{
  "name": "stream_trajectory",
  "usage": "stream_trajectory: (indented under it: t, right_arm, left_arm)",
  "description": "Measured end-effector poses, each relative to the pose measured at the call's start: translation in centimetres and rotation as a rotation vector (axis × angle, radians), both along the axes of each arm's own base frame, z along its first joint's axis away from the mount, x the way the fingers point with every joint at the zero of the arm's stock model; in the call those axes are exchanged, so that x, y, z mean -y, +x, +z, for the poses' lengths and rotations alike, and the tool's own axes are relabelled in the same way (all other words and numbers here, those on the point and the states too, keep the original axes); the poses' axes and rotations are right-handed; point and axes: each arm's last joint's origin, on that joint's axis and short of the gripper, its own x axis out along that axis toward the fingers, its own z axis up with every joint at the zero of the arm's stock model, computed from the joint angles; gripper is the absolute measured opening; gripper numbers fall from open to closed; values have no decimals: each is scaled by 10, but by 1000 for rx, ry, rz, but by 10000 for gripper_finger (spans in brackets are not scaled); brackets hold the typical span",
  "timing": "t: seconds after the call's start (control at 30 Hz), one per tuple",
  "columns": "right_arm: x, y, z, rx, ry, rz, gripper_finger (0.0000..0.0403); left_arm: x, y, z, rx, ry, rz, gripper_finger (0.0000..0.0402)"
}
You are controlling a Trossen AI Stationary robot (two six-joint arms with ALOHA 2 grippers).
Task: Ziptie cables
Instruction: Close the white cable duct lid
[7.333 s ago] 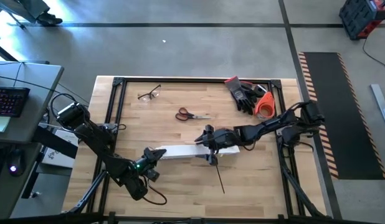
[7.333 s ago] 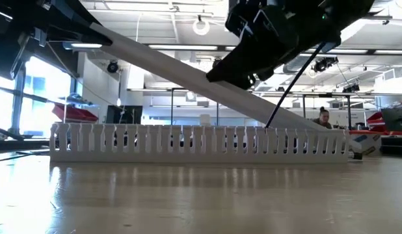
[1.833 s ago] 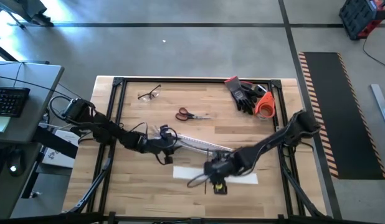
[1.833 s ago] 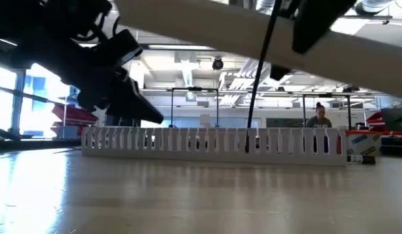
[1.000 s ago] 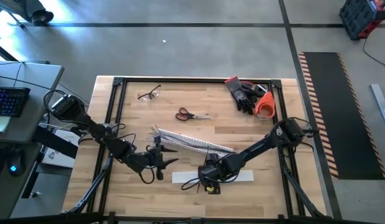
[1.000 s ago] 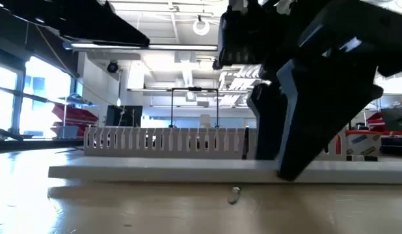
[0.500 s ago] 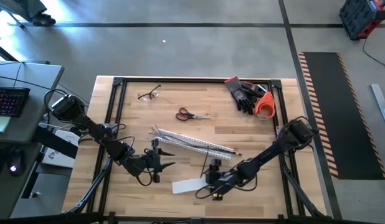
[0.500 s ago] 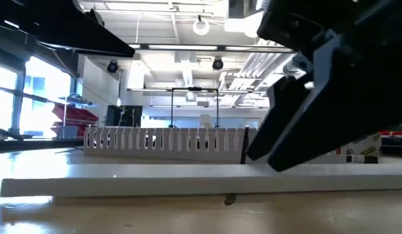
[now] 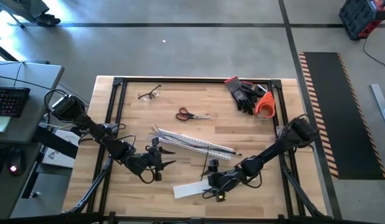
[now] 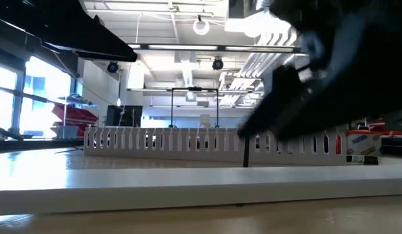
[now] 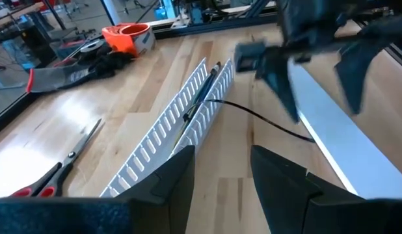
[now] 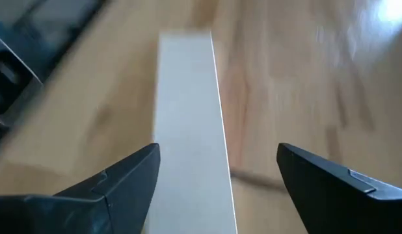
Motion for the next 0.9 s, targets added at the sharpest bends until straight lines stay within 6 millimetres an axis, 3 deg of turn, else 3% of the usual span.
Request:
stream_trajectory:
  t: [0.13,0.27,0.4,0.9]
  right_arm:
    - [-3,-1,22,52,2,21,300]
    - [-11,-9,22,25,-15,47,300]
    - [-18,-13,7,-14,-36,68,300]
    - [-14,-7,-31,-87,-74,30,300]
  left_arm:
    - [-2,1,0,1,-14,11,133]
    - [-2,1,-1,-3,-21,12,133]
    - [-2,0,-2,-10,-36,17,133]
    - [-1,0,-2,-15,-71,6,132]
